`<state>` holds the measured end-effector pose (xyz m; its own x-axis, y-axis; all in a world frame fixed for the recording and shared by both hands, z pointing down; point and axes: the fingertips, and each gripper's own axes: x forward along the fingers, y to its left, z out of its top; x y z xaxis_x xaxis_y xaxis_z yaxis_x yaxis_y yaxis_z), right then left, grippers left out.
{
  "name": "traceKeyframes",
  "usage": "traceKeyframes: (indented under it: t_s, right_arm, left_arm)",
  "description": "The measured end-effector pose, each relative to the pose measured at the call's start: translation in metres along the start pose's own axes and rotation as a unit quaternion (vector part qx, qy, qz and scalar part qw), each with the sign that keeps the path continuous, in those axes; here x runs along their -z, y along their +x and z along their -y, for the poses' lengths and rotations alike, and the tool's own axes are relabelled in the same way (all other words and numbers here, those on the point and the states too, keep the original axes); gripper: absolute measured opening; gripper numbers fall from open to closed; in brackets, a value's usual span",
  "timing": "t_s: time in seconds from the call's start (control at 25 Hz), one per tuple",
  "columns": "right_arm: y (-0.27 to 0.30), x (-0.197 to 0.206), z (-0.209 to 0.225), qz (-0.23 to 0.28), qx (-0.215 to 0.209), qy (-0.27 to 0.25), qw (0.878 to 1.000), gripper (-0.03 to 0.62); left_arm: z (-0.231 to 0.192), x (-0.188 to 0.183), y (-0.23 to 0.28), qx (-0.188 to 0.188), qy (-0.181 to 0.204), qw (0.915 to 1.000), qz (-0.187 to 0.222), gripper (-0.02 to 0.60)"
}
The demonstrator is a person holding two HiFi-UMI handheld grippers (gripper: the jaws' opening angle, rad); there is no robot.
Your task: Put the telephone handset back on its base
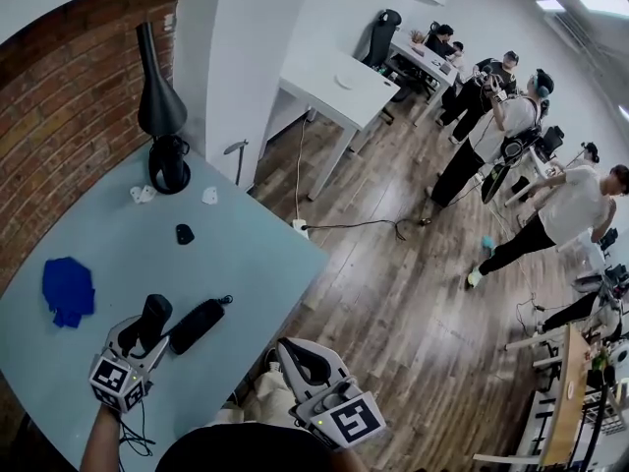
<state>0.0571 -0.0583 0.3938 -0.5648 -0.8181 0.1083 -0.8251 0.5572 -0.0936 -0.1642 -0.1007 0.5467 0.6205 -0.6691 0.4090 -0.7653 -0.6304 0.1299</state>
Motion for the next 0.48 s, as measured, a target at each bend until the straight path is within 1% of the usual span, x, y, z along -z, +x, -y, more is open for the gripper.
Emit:
traceKeyframes:
  t_s: [0.16, 0.32, 0.48]
  right_arm:
    - [0.004, 0.003, 0.005, -0.002, -0.003, 0.009, 1.0, 0.012]
    - [0.004, 0.006, 0.014, -0.003, 0.0, 0.015, 1.0, 0.012]
    - [0.002, 0.011, 0.024, -0.006, 0.009, 0.026, 1.0, 0.012]
  left_arm:
    - [0.0, 0.016, 0.013, 0.0, -0.01, 0.9994, -0.032, 0.276]
    - [0.003, 0.03, 0.025, 0.003, -0.009, 0.9975, -0.07, 0.277]
    - [0.005, 0.036, 0.037, 0.007, -0.011, 0.9962, -0.086, 0.277]
